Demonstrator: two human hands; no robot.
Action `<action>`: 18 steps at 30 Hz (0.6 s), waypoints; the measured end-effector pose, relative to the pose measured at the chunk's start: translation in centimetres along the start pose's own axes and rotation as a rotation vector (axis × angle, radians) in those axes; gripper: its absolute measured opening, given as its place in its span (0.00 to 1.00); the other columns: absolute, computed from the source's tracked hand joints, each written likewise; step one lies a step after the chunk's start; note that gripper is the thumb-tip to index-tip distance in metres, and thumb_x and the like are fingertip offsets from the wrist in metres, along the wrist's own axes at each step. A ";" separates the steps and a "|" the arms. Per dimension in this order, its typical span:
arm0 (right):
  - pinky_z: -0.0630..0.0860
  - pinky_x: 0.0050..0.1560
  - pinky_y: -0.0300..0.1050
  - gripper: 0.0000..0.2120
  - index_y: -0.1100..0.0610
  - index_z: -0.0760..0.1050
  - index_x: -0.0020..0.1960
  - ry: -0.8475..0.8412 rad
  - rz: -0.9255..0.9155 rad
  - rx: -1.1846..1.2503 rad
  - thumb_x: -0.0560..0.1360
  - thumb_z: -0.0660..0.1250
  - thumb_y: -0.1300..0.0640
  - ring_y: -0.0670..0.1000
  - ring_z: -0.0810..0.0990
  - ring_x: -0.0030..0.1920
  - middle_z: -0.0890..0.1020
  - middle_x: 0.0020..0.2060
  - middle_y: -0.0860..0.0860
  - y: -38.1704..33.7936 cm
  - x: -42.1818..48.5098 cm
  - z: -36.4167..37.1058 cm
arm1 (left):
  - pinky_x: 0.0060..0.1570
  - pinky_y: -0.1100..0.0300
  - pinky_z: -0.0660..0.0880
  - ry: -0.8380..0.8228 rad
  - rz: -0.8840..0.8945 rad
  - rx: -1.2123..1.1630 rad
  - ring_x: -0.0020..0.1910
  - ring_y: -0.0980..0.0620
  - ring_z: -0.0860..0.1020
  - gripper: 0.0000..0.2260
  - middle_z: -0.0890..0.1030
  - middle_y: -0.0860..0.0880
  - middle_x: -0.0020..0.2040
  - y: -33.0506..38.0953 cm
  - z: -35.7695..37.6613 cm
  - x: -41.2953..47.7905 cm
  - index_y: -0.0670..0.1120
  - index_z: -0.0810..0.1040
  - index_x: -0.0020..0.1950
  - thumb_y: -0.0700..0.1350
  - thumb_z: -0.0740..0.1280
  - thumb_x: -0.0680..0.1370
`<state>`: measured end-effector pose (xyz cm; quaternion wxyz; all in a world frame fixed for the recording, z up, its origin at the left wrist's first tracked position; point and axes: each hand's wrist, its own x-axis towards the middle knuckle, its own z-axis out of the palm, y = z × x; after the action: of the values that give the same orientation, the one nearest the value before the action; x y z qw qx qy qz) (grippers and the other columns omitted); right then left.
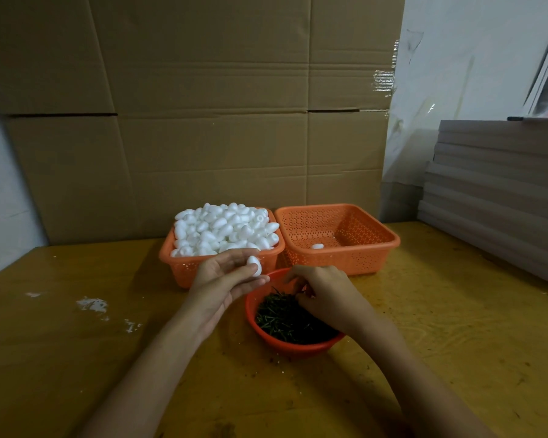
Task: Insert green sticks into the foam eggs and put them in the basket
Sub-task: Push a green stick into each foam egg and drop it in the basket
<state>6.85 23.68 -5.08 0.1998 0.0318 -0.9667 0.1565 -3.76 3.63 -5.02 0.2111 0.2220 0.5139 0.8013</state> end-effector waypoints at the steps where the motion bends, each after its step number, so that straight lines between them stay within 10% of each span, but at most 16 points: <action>1: 0.75 0.47 0.34 0.19 0.50 0.80 0.63 0.002 0.004 0.007 0.76 0.71 0.66 0.44 0.83 0.50 0.86 0.51 0.44 0.0 0.0 -0.1 | 0.46 0.58 0.85 0.000 0.000 -0.001 0.52 0.37 0.88 0.14 0.87 0.37 0.56 0.0 0.0 0.0 0.44 0.89 0.55 0.37 0.78 0.70; 18: 0.71 0.45 0.30 0.15 0.49 0.83 0.60 0.068 -0.041 -0.015 0.76 0.75 0.61 0.43 0.81 0.50 0.84 0.52 0.44 0.0 0.0 -0.1 | 0.46 0.59 0.85 -0.004 -0.002 0.025 0.53 0.36 0.88 0.16 0.87 0.39 0.57 -0.1 0.0 -0.1 0.43 0.89 0.55 0.38 0.80 0.68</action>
<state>6.89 23.73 -4.96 0.2360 0.0448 -0.9597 0.1461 -3.71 3.64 -5.15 0.2102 0.2257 0.5236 0.7942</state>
